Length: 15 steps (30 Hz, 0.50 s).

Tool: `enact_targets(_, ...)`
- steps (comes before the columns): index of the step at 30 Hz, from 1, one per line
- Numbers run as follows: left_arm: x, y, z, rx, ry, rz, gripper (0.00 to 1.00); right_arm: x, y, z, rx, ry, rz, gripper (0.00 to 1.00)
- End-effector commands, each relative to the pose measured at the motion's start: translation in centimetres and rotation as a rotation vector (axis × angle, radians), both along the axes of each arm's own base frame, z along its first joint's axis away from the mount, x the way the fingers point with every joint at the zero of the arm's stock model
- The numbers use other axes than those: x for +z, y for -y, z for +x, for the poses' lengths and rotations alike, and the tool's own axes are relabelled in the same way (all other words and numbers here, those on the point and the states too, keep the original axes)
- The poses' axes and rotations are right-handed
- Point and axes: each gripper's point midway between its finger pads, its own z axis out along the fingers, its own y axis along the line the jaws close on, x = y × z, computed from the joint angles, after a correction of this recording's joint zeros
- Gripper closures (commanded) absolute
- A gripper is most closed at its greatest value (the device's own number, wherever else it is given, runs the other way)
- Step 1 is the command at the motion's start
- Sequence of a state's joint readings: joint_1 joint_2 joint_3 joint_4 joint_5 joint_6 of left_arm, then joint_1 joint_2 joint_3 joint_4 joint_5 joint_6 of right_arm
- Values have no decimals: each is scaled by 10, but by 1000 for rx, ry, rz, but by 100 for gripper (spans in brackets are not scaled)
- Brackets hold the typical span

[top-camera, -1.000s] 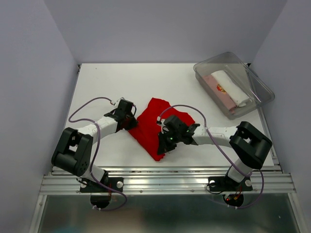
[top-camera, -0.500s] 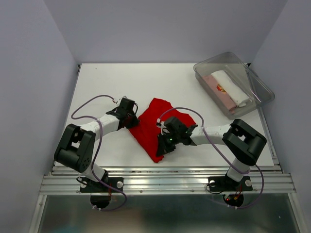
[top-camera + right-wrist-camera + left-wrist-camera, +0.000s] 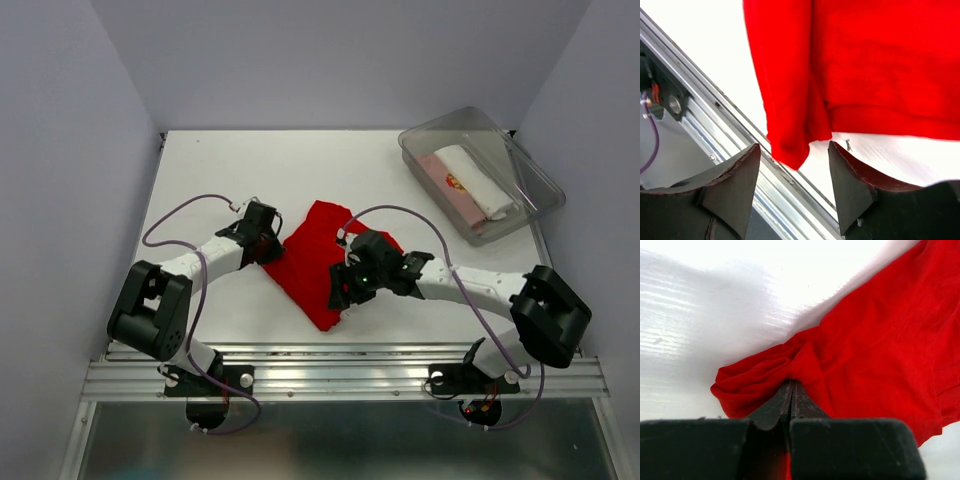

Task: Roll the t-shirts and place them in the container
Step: Roll the T-shirt to the center of the board.

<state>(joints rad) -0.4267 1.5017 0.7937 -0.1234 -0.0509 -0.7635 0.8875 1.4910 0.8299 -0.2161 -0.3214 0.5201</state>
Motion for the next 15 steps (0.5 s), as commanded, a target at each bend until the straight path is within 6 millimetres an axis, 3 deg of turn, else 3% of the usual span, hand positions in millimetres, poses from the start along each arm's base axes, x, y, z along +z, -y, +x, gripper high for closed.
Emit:
enact_targets(1,27,-8,5,17,65,37,100,29,9,16,-62,97,-18,39)
enact_targets(4,27,-14,3,29,61,58,100,33,11,21,-104,112,-18,49)
enact_targets(5,27,-15,2,33,59,62,100,35,11,22,-117,112,-16,61)
enact_targets(8,24,-17,-1,35,56,70,100,39,3,23,-116,101,25,83)
enact_targets(10,22,-17,0,35,57,67,100,41,-5,17,-87,88,52,91)
enact_targets(15,16,-19,0,47,44,79,100,32,-21,7,-30,69,74,97)
